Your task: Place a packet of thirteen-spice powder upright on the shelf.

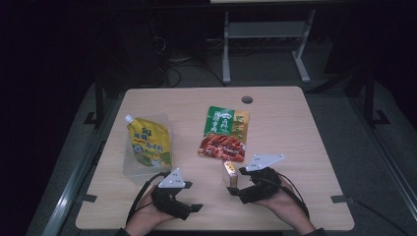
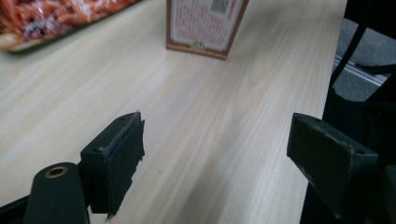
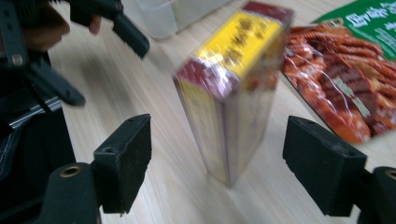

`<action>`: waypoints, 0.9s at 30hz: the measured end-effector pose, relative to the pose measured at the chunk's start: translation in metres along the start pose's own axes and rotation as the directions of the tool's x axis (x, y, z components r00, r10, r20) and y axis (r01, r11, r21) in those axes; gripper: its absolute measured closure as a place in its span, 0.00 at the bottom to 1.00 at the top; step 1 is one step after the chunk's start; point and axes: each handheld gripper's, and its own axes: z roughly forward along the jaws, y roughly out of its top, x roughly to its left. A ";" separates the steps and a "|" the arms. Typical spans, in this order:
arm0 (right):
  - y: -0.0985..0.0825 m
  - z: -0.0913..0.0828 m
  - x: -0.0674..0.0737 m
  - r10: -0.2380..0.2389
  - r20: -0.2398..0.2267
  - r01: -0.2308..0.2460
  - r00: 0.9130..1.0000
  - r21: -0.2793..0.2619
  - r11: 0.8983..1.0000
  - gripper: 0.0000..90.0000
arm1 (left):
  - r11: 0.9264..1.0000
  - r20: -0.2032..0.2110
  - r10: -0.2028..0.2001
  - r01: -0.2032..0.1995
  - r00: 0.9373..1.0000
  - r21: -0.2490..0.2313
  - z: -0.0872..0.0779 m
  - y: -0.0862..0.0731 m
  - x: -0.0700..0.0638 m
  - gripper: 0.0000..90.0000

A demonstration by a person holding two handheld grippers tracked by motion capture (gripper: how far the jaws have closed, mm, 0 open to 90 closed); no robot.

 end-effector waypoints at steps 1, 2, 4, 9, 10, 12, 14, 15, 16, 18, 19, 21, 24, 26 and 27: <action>0.001 0.002 0.001 -0.008 0.003 0.009 1.000 -0.004 1.000 0.26 | 1.000 0.000 0.002 -0.002 1.000 0.001 0.002 0.000 0.000 0.20; 0.004 0.005 0.003 -0.002 0.016 0.002 1.000 0.000 1.000 0.26 | 1.000 0.005 0.003 -0.003 1.000 -0.002 0.003 0.000 0.000 0.20; 0.007 0.010 0.004 -0.009 0.044 0.009 0.999 0.000 1.000 0.26 | 1.000 0.007 0.011 -0.011 1.000 0.007 0.005 0.000 -0.001 0.20; 0.011 0.021 0.002 -0.009 0.060 0.008 0.998 0.016 1.000 0.33 | 1.000 0.013 0.025 -0.025 1.000 0.010 0.007 -0.001 -0.001 0.20; 0.011 0.022 0.002 -0.010 0.065 0.008 0.998 0.023 1.000 0.35 | 1.000 0.014 0.028 -0.028 1.000 0.008 0.007 -0.001 -0.001 0.20; 0.011 0.024 0.001 -0.009 0.070 0.007 0.998 0.028 1.000 0.40 | 0.999 0.015 0.035 -0.035 0.999 0.008 0.007 -0.001 -0.001 0.20; 0.011 0.024 -0.001 -0.012 0.074 0.010 0.997 0.030 1.000 0.44 | 1.000 0.018 0.028 -0.029 0.999 0.007 0.008 -0.001 -0.002 0.20; 0.011 0.024 -0.001 -0.006 0.075 0.003 0.997 0.032 0.999 0.46 | 1.000 0.020 0.027 -0.027 0.999 0.005 0.009 -0.001 -0.002 0.20; 0.011 0.024 -0.002 -0.009 0.079 0.007 0.997 0.035 0.999 0.48 | 0.999 0.022 0.032 -0.032 0.999 0.008 0.009 -0.001 -0.003 0.20; 0.011 0.023 -0.003 -0.012 0.085 0.009 0.996 0.031 0.999 0.54 | 0.999 0.024 0.040 -0.040 0.999 0.011 0.010 -0.001 -0.003 0.20; 0.010 0.023 -0.004 -0.014 0.089 0.011 0.996 0.029 1.000 0.55 | 0.999 0.026 0.042 -0.042 0.999 0.010 0.010 -0.001 -0.004 0.20; 0.010 0.022 -0.005 -0.012 0.090 0.009 0.996 0.033 0.999 0.60 | 0.999 0.029 0.052 -0.053 0.998 0.015 0.012 -0.001 -0.004 0.20; 0.010 0.021 -0.008 -0.023 0.089 0.020 0.996 0.036 0.999 0.66 | 0.998 0.036 0.055 -0.055 0.998 0.017 0.014 -0.001 -0.007 0.20; 0.010 0.020 -0.010 -0.021 0.087 0.018 0.996 0.033 0.999 0.70 | 0.998 0.040 0.055 -0.056 0.998 0.015 0.015 -0.001 -0.008 0.20; 0.010 0.020 -0.012 -0.024 0.085 0.021 0.996 0.030 0.999 0.72 | 0.998 0.041 0.057 -0.058 0.998 0.014 0.017 -0.001 -0.009 0.20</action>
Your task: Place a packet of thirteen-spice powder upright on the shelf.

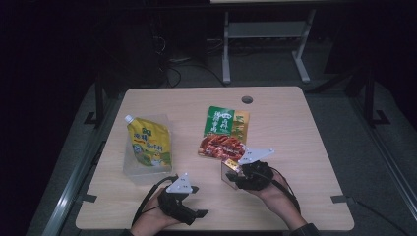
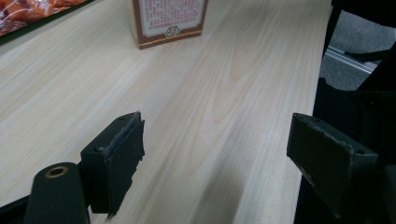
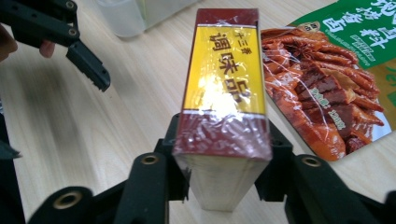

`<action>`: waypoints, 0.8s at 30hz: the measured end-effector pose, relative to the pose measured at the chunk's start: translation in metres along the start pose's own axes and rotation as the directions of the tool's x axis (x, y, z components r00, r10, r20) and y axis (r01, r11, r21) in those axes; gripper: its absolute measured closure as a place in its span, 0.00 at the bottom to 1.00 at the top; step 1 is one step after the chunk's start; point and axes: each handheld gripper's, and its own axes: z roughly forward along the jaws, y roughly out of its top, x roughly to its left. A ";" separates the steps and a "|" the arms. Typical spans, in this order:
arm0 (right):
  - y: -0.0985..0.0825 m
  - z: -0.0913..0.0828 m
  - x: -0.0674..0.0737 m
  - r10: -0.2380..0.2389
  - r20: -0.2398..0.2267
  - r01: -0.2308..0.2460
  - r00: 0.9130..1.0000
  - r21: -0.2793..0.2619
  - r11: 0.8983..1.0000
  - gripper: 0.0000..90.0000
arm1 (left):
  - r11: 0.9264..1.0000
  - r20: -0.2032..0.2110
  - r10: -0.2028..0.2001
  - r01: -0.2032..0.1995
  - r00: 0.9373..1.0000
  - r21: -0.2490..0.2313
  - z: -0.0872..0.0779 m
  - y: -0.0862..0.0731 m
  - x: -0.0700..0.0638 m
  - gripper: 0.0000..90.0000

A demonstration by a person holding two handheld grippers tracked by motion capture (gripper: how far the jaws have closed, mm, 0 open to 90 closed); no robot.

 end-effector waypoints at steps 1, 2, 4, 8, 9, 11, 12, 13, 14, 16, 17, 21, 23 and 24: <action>0.000 0.000 -0.002 -0.002 0.000 0.002 1.000 -0.003 1.000 0.74 | 1.000 0.001 -0.002 0.002 1.000 0.001 0.001 0.000 -0.001 0.20; 0.001 -0.001 -0.003 -0.010 -0.004 0.010 1.000 -0.005 1.000 0.74 | 1.000 -0.001 0.001 -0.001 1.000 0.003 0.001 0.000 -0.001 0.20; 0.001 -0.001 -0.006 -0.006 -0.011 0.006 1.000 -0.004 1.000 0.74 | 1.000 0.001 0.003 -0.003 1.000 0.001 0.002 0.000 -0.002 0.20; 0.004 -0.002 -0.008 -0.030 -0.017 0.030 0.999 -0.019 0.999 0.74 | 1.000 -0.001 0.013 -0.013 1.000 0.002 0.001 0.000 -0.003 0.20; 0.005 -0.003 -0.009 -0.038 -0.027 0.037 0.999 -0.024 0.999 0.74 | 1.000 -0.001 0.014 -0.014 1.000 0.002 0.001 0.000 -0.003 0.20; 0.009 -0.005 -0.011 -0.050 -0.049 0.048 0.998 -0.044 0.998 0.74 | 1.000 -0.004 0.013 -0.013 1.000 0.000 0.000 -0.001 -0.003 0.20; 0.011 -0.005 -0.012 -0.067 -0.058 0.064 0.996 -0.052 0.997 0.74 | 1.000 -0.006 0.016 -0.016 1.000 0.002 -0.001 -0.002 -0.003 0.20; 0.014 -0.006 -0.012 -0.073 -0.066 0.069 0.995 -0.059 0.996 0.74 | 1.000 -0.003 0.008 -0.008 1.000 -0.006 -0.001 -0.002 -0.004 0.20; 0.017 -0.007 -0.013 -0.076 -0.074 0.072 0.994 -0.063 0.995 0.74 | 1.000 -0.002 0.007 -0.007 1.000 -0.008 -0.002 -0.003 -0.005 0.20; 0.018 -0.007 -0.013 -0.086 -0.079 0.081 0.993 -0.066 0.995 0.74 | 1.000 -0.005 0.009 -0.009 1.000 -0.006 -0.003 -0.003 -0.005 0.20; 0.023 -0.007 -0.015 -0.100 -0.101 0.091 0.990 -0.087 0.992 0.74 | 1.000 -0.012 0.015 -0.015 1.000 0.001 -0.004 -0.004 -0.006 0.20; 0.034 -0.005 -0.017 -0.126 -0.122 0.114 0.984 -0.103 0.988 0.74 | 1.000 -0.016 0.013 -0.013 1.000 0.006 -0.005 -0.006 -0.006 0.20; 0.040 -0.002 -0.017 -0.140 -0.132 0.126 0.981 -0.109 0.986 0.74 | 1.000 -0.018 0.018 -0.018 1.000 0.004 -0.006 -0.005 -0.006 0.20; 0.042 -0.001 -0.017 -0.141 -0.145 0.125 0.979 -0.114 0.986 0.74 | 1.000 -0.018 0.021 -0.021 1.000 0.006 -0.006 -0.005 -0.006 0.20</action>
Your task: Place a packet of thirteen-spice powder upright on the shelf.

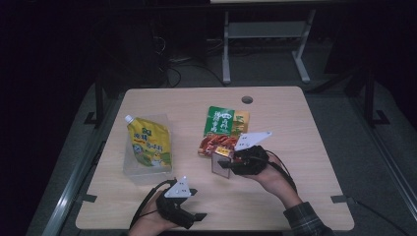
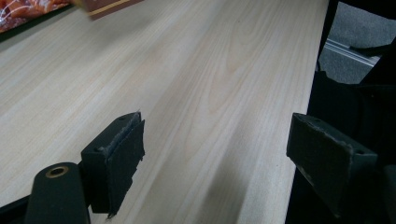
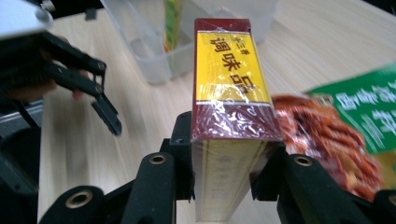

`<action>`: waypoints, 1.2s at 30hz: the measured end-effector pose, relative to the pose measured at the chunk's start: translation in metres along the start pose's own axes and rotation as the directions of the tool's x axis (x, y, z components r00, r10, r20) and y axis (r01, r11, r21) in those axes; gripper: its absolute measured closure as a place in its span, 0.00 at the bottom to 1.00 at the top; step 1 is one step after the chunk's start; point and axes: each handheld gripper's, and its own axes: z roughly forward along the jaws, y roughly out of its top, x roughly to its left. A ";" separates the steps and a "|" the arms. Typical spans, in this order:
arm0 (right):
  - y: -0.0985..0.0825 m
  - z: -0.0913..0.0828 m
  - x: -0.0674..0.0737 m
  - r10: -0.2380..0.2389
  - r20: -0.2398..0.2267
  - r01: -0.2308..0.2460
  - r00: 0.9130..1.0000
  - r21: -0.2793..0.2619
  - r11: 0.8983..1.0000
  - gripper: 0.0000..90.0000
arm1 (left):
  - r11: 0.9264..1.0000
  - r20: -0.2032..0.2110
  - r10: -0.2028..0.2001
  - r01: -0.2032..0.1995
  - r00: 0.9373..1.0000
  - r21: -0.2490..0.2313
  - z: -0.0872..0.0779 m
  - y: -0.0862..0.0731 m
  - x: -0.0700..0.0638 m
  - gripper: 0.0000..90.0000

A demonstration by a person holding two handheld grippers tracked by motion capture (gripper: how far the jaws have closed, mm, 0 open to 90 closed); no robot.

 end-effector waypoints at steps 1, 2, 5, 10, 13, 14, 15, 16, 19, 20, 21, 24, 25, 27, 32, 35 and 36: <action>0.003 0.002 0.000 -0.004 -0.006 0.004 1.000 -0.005 1.000 0.74 | 1.000 0.001 -0.001 0.001 1.000 -0.002 0.000 0.000 0.000 0.20; 0.006 0.005 0.000 -0.006 -0.010 0.006 1.000 -0.008 1.000 0.74 | 1.000 0.000 0.003 -0.003 1.000 -0.001 0.000 0.000 0.000 0.20; 0.014 0.011 0.000 -0.031 -0.023 0.030 0.999 -0.010 0.999 0.74 | 1.000 0.008 -0.005 0.005 1.000 -0.009 0.001 0.000 -0.001 0.20; 0.030 0.022 0.003 -0.040 -0.058 0.038 0.998 -0.026 0.999 0.74 | 1.000 0.025 0.009 -0.009 1.000 0.000 0.002 0.001 -0.004 0.20; 0.038 0.028 0.004 -0.055 -0.074 0.053 0.996 -0.034 0.998 0.74 | 1.000 0.030 0.018 -0.018 0.999 0.005 0.002 0.001 -0.005 0.20; 0.040 0.029 0.004 -0.073 -0.074 0.071 0.995 -0.031 0.997 0.74 | 1.000 0.032 0.018 -0.018 0.999 0.006 0.002 0.002 -0.005 0.20; 0.043 0.031 0.004 -0.079 -0.077 0.077 0.994 -0.032 0.997 0.74 | 1.000 0.032 0.016 -0.016 0.999 0.006 0.002 0.002 -0.005 0.20; 0.046 0.032 0.004 -0.088 -0.080 0.086 0.993 -0.034 0.996 0.74 | 1.000 0.035 0.014 -0.015 0.999 0.006 0.002 0.002 -0.005 0.20; 0.054 0.036 0.005 -0.095 -0.107 0.091 0.990 -0.048 0.995 0.74 | 1.000 0.040 0.017 -0.018 0.999 0.017 0.003 0.002 -0.006 0.20; 0.056 0.037 0.006 -0.099 -0.110 0.095 0.989 -0.049 0.994 0.74 | 1.000 0.042 0.020 -0.021 0.999 0.017 0.003 0.002 -0.006 0.20; 0.059 0.038 0.006 -0.105 -0.115 0.099 0.988 -0.051 0.994 0.74 | 1.000 0.044 0.021 -0.022 0.999 0.018 0.004 0.002 -0.006 0.20; 0.067 0.041 0.008 -0.114 -0.134 0.107 0.984 -0.058 0.993 0.74 | 1.000 0.045 0.022 -0.023 0.999 0.020 0.004 0.002 -0.007 0.20; 0.070 0.043 0.008 -0.123 -0.140 0.115 0.983 -0.061 0.991 0.74 | 1.000 0.049 0.019 -0.020 0.999 0.015 0.005 0.002 -0.008 0.20; 0.075 0.045 0.009 -0.130 -0.153 0.121 0.980 -0.068 0.990 0.74 | 0.999 0.050 0.031 -0.032 0.998 0.024 0.005 0.002 -0.008 0.20; 0.087 0.052 0.014 -0.149 -0.188 0.137 0.971 -0.076 0.988 0.74 | 0.999 0.053 0.028 -0.029 0.998 0.026 0.006 0.002 -0.008 0.20; 0.092 0.057 0.018 -0.171 -0.207 0.158 0.963 -0.078 0.984 0.74 | 0.999 0.051 0.030 -0.031 0.998 0.026 0.006 0.002 -0.008 0.20; 0.094 0.059 0.020 -0.171 -0.210 0.159 0.962 -0.076 0.984 0.74 | 0.999 0.053 0.036 -0.037 0.998 0.026 0.006 0.002 -0.007 0.20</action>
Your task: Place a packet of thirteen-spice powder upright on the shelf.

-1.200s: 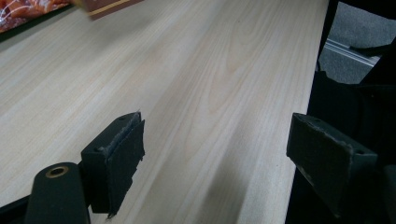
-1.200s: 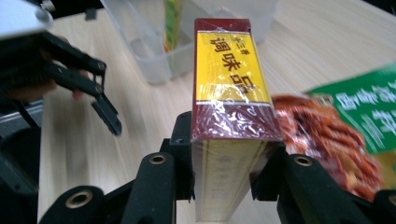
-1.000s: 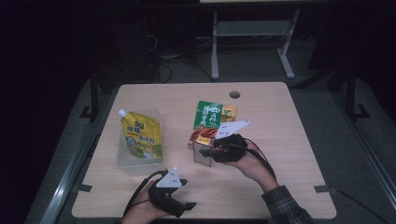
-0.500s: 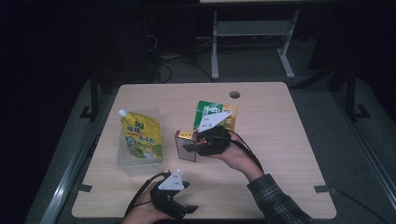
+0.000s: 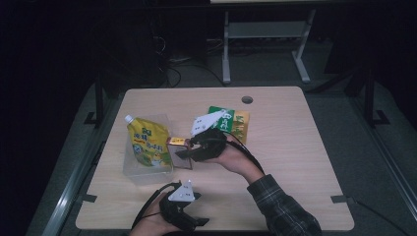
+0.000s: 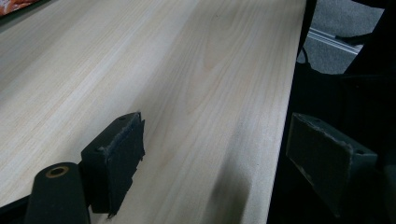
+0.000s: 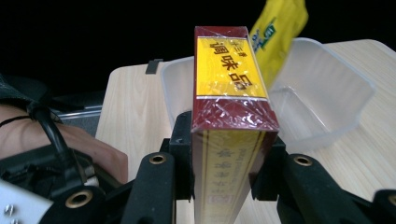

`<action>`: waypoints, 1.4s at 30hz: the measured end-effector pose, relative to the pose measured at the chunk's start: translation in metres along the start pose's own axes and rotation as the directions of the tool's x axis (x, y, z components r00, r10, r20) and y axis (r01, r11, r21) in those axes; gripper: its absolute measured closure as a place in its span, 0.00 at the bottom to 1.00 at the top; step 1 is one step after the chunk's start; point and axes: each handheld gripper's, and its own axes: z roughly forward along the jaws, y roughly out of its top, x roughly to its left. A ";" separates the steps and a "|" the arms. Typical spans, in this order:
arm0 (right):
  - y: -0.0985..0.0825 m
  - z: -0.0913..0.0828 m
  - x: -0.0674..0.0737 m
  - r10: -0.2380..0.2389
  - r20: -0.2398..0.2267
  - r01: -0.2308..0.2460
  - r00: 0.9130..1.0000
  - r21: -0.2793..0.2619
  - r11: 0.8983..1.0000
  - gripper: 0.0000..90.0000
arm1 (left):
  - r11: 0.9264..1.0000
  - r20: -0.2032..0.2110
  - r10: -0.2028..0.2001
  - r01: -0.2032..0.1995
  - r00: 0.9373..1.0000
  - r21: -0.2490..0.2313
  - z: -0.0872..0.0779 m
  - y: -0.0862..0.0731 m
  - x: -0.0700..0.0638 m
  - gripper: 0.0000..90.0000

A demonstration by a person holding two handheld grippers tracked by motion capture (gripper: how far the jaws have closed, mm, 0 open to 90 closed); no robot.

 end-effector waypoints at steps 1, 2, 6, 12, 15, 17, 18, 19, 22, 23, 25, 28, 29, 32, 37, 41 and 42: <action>0.002 0.002 0.000 -0.012 -0.003 0.012 1.000 0.003 1.000 0.74 | 1.000 0.001 0.000 0.000 1.000 0.002 0.000 0.000 0.000 0.20; 0.003 0.005 0.001 -0.014 -0.010 0.014 1.000 0.002 1.000 0.74 | 1.000 0.001 0.000 0.000 1.000 0.000 0.000 0.000 0.000 0.21; 0.011 0.016 0.003 -0.037 -0.025 0.037 0.999 0.006 0.999 0.74 | 1.000 0.007 -0.016 0.016 1.000 -0.010 0.002 0.000 -0.001 0.21; 0.020 0.030 0.006 -0.063 -0.040 0.064 0.997 0.010 0.998 0.74 | 1.000 0.009 -0.009 0.009 1.000 -0.008 0.002 0.000 -0.001 0.21; 0.027 0.041 0.007 -0.070 -0.047 0.070 0.996 0.006 0.998 0.74 | 1.000 0.010 -0.018 0.018 1.000 -0.012 0.003 0.000 -0.002 0.21; 0.031 0.046 0.008 -0.074 -0.051 0.074 0.996 0.000 0.997 0.75 | 1.000 0.011 -0.017 0.017 1.000 -0.011 0.003 0.000 -0.002 0.21; 0.032 0.048 0.008 -0.084 -0.052 0.084 0.995 -0.005 0.996 0.74 | 1.000 0.011 -0.018 0.018 1.000 -0.011 0.003 0.000 -0.002 0.21; 0.033 0.051 0.009 -0.076 -0.056 0.076 0.995 -0.004 0.997 0.75 | 1.000 0.012 -0.025 0.025 1.000 -0.017 0.003 -0.001 -0.002 0.21; 0.035 0.059 0.008 -0.093 -0.056 0.093 0.994 -0.003 0.996 0.74 | 1.000 0.011 -0.019 0.019 1.000 -0.009 0.002 0.000 -0.002 0.21; 0.035 0.061 0.008 -0.099 -0.056 0.099 0.994 -0.002 0.995 0.74 | 1.000 0.010 -0.019 0.019 1.000 -0.010 0.002 0.000 -0.002 0.21; 0.036 0.067 0.009 -0.099 -0.064 0.100 0.993 0.003 0.995 0.74 | 1.000 0.011 -0.019 0.019 1.000 -0.008 0.002 0.000 -0.002 0.21; 0.037 0.075 0.011 -0.115 -0.076 0.115 0.990 0.003 0.993 0.74 | 1.000 0.013 -0.019 0.019 1.000 -0.005 0.002 0.000 -0.002 0.21; 0.037 0.077 0.012 -0.120 -0.076 0.121 0.990 0.008 0.993 0.74 | 1.000 0.013 -0.014 0.014 1.000 -0.001 0.002 0.000 -0.002 0.21; 0.039 0.083 0.013 -0.130 -0.083 0.131 0.988 0.008 0.991 0.74 | 1.000 0.013 -0.016 0.016 1.000 -0.008 0.002 -0.001 -0.002 0.21; 0.041 0.093 0.015 -0.130 -0.097 0.133 0.987 0.024 0.991 0.74 | 1.000 0.013 -0.017 0.017 1.000 -0.004 0.001 -0.001 -0.002 0.21; 0.039 0.100 0.015 -0.127 -0.102 0.131 0.987 0.035 0.991 0.74 | 1.000 0.010 -0.011 0.011 1.000 0.001 0.001 0.000 -0.001 0.21; 0.039 0.101 0.014 -0.129 -0.104 0.133 0.986 0.035 0.990 0.74 | 1.000 0.010 -0.019 0.019 1.000 -0.004 0.001 0.000 -0.002 0.21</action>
